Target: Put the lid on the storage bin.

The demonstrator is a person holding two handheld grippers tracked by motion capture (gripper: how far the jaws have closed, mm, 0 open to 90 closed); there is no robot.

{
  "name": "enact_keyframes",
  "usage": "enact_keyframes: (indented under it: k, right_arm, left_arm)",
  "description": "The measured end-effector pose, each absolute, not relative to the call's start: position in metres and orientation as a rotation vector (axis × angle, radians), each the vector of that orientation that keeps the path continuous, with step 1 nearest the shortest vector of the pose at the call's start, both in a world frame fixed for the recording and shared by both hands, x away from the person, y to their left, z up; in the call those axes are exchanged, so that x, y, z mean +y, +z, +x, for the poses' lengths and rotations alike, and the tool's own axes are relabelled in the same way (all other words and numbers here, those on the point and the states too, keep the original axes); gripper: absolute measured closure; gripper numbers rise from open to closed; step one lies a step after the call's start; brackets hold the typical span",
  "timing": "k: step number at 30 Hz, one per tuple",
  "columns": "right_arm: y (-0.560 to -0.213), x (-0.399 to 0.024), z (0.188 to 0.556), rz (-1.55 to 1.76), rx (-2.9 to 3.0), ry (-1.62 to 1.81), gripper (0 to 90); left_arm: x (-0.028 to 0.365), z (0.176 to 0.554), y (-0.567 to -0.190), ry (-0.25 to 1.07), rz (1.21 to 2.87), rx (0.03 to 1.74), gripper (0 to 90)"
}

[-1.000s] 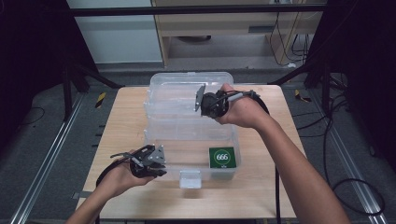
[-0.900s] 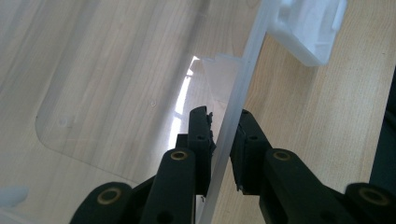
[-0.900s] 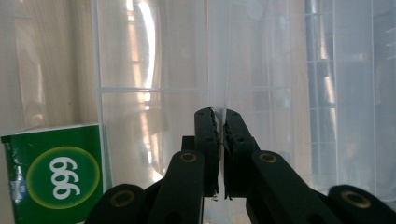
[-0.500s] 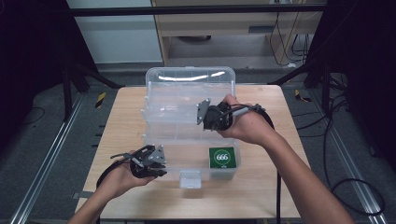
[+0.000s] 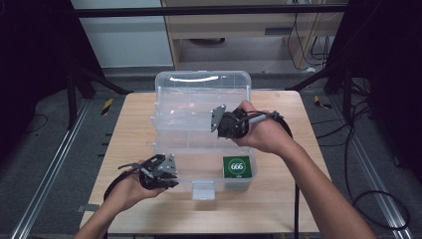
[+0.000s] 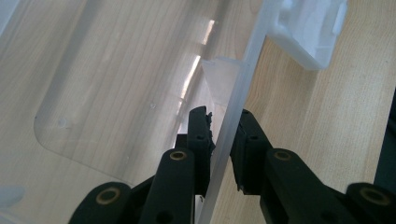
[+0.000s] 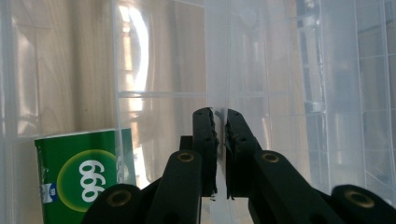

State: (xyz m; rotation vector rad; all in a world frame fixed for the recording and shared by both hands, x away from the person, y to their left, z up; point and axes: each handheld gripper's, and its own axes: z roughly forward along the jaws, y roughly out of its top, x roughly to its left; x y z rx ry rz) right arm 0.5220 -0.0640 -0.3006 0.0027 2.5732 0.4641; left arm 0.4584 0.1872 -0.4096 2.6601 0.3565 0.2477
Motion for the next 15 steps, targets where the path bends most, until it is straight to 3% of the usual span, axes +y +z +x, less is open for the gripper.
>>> enact_keyframes:
  k: [15]
  right_arm:
    - [-0.307, -0.068, 0.494, -0.023, 2.583, 0.469, 84.9]
  left_arm:
    - [0.186, 0.456, -0.411, 0.266, 2.659, 0.346, 77.7]
